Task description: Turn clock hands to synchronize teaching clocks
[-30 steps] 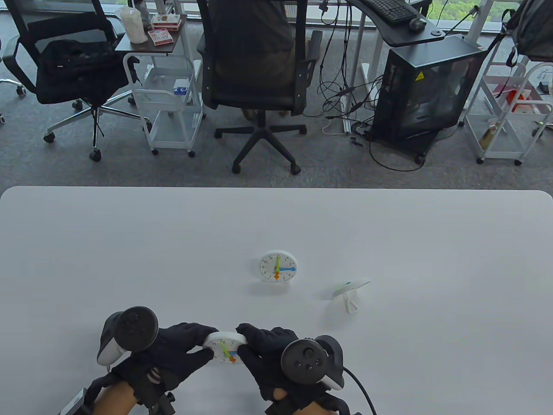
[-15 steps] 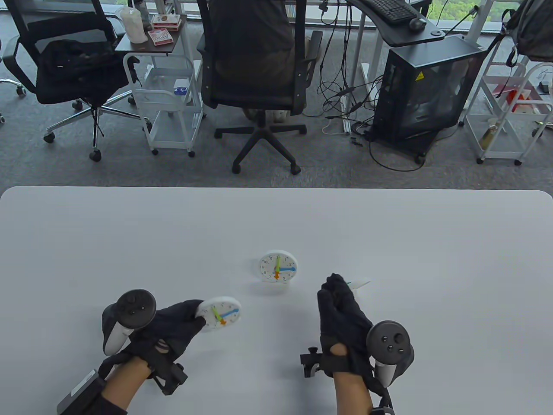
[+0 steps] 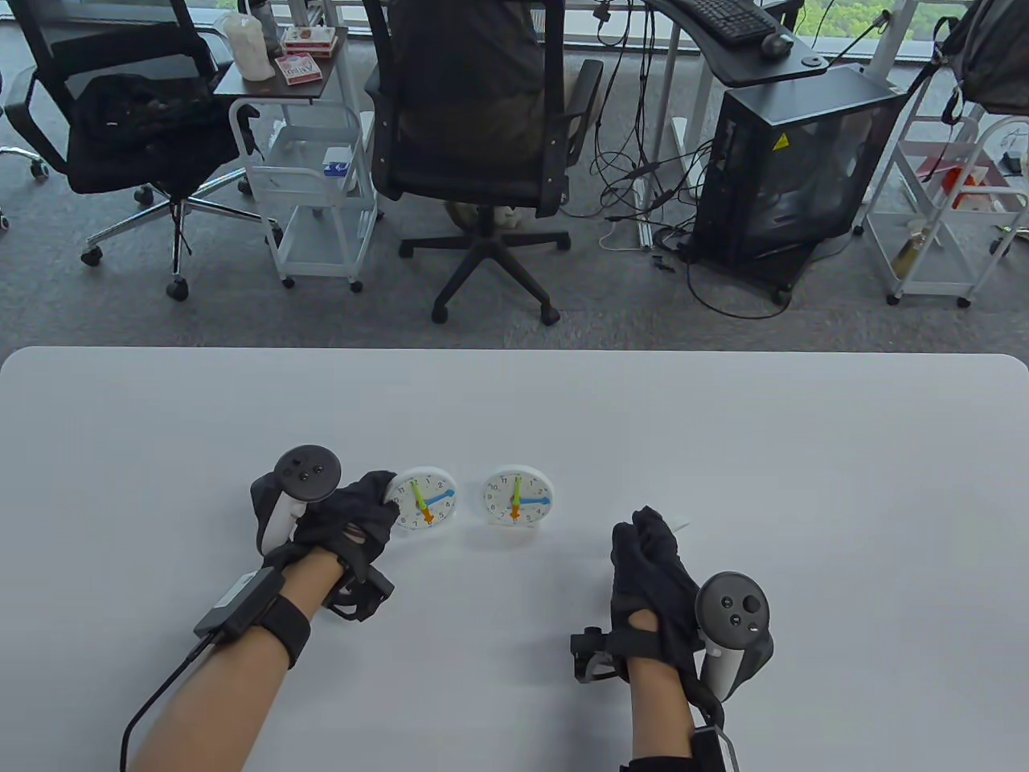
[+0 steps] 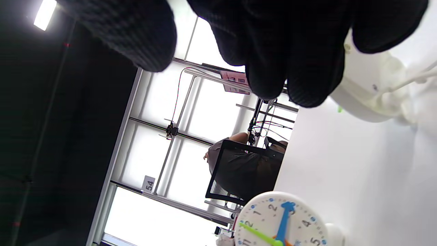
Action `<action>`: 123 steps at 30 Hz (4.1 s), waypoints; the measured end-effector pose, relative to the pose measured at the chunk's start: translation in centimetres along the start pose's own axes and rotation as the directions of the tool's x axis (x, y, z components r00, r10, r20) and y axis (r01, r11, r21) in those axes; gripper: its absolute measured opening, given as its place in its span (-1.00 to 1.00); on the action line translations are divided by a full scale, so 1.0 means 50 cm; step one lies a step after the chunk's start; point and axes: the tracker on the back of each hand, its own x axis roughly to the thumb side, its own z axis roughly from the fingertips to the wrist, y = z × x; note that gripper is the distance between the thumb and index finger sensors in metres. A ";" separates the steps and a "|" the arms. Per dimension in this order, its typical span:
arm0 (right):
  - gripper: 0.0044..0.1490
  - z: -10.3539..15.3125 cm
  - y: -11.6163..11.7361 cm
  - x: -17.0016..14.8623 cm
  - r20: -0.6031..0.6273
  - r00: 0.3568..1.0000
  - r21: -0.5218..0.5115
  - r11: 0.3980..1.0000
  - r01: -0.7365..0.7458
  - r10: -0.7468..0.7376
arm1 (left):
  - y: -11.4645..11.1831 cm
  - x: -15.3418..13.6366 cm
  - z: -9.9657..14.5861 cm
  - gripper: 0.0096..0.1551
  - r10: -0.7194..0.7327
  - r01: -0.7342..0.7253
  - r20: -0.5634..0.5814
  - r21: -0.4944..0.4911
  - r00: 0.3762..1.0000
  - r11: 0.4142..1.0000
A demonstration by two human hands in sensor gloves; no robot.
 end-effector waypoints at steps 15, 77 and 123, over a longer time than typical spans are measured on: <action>-0.09 -0.004 0.010 -0.004 -0.010 1.000 0.013 1.000 -0.017 0.017 | -0.026 0.026 -0.032 -0.29 -0.051 0.052 0.009 -0.061 0.999 0.997; -0.28 -0.067 0.000 -0.024 -0.147 0.963 0.107 0.971 -0.212 0.227 | -0.091 0.085 0.388 -0.05 -0.035 0.102 0.396 -0.147 0.917 0.984; -0.04 0.188 0.147 0.144 0.288 0.942 0.645 0.762 -0.057 -0.174 | -0.052 0.024 0.364 -0.45 0.715 -0.709 0.262 -0.136 0.648 0.692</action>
